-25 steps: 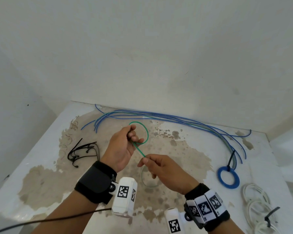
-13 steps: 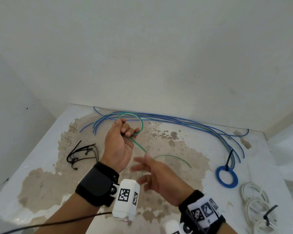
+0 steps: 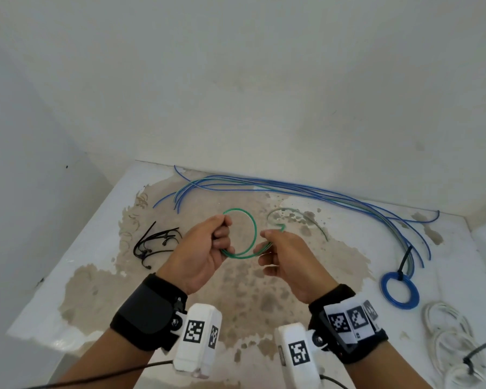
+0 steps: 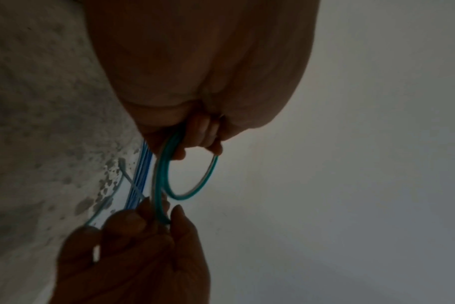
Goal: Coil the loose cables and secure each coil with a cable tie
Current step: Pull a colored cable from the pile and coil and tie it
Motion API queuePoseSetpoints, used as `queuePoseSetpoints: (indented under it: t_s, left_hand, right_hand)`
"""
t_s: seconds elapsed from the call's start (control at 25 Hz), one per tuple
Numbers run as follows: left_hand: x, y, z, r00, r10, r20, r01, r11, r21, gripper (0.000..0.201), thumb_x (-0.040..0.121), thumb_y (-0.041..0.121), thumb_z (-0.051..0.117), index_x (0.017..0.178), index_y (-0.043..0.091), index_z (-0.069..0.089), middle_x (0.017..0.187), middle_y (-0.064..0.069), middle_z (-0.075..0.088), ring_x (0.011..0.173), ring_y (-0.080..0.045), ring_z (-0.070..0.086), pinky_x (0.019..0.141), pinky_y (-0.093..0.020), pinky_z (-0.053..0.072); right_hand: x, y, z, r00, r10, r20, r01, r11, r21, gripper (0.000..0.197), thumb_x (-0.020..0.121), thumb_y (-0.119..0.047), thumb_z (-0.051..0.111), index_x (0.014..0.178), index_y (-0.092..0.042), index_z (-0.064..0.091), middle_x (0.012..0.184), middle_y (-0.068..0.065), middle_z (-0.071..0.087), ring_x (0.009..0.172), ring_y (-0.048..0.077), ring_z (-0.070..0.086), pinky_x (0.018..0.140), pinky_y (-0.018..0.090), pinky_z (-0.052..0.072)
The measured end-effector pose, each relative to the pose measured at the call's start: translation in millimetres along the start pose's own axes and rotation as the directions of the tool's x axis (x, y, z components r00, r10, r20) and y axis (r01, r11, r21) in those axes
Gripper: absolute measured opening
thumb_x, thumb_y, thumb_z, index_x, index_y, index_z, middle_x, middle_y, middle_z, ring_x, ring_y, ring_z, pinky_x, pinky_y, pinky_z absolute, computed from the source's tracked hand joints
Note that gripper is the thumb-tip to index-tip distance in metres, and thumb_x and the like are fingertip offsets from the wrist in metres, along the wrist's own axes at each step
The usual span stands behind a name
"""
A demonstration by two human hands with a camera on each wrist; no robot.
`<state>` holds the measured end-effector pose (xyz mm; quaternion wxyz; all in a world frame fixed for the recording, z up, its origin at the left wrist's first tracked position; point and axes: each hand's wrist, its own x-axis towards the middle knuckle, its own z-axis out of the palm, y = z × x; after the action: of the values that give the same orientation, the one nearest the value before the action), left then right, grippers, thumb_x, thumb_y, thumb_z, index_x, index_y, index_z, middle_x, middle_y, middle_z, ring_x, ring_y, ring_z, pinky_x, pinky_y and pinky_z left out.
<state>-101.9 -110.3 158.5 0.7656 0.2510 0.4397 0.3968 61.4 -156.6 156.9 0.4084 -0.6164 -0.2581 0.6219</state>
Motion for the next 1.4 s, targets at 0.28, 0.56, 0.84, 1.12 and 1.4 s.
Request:
queuePoseSetpoints:
  t_s: [0.28,0.56,0.84,1.12,1.4]
  left_hand:
    - [-5,3,-7,0.987,-0.138,0.085,0.087,0.894,0.439,0.022,0.108,0.020,0.036,0.097,0.012,0.054,0.060,0.009,0.036,0.047,-0.006,0.029,0.056,-0.027,0.034]
    - [2,14,-9,0.954,-0.165,0.250,-0.067,0.697,0.714,0.019,0.107,0.019,0.041,0.094,0.013,0.053,0.067,0.006,0.041,0.052,-0.006,0.033,0.057,-0.026,0.034]
    - [-1,6,-1,0.927,-0.164,0.336,-0.110,0.740,0.663,0.019,0.107,0.044,0.031,0.119,0.032,0.036,0.067,0.007,0.035,0.052,-0.007,0.027,0.056,-0.026,0.030]
    - [0,-13,9,0.904,-0.232,0.359,-0.056,0.769,0.637,0.089,0.058,0.099,0.024,0.093,0.020,0.046,0.055,0.011,0.032,0.046,-0.007,0.024,0.052,-0.026,0.027]
    - [-3,-18,10,0.871,-0.281,0.403,-0.099,0.703,0.704,0.086,0.063,0.099,0.022,0.095,0.021,0.043,0.063,0.012,0.035,0.053,-0.007,0.030,0.060,-0.027,0.034]
  right_hand:
    - [-10,0,-1,0.992,-0.104,0.072,0.122,0.930,-0.346,0.030,0.108,-0.038,0.044,0.115,-0.024,0.070,0.092,-0.005,0.062,0.076,0.009,0.060,0.068,0.028,0.051]
    - [-30,-4,0,0.976,-0.170,0.135,0.203,0.935,-0.291,0.033,0.105,-0.039,0.047,0.120,-0.016,0.067,0.089,0.001,0.072,0.077,0.015,0.069,0.067,0.028,0.050]
    - [-50,-2,-3,0.966,-0.157,0.206,0.250,0.778,-0.577,0.020,0.108,-0.021,0.042,0.113,-0.018,0.061,0.091,-0.008,0.075,0.083,0.005,0.066,0.076,0.025,0.049]
    - [-61,5,-2,0.977,-0.151,0.148,0.211,0.753,-0.624,0.018,0.105,-0.024,0.044,0.103,-0.014,0.059,0.079,-0.007,0.072,0.075,0.004,0.063,0.074,0.022,0.045]
    - [-51,25,3,0.911,-0.411,0.041,0.314,0.626,-0.714,0.035,0.105,-0.044,0.044,0.087,-0.018,0.059,0.067,-0.008,0.064,0.061,0.004,0.065,0.059,0.016,0.046]
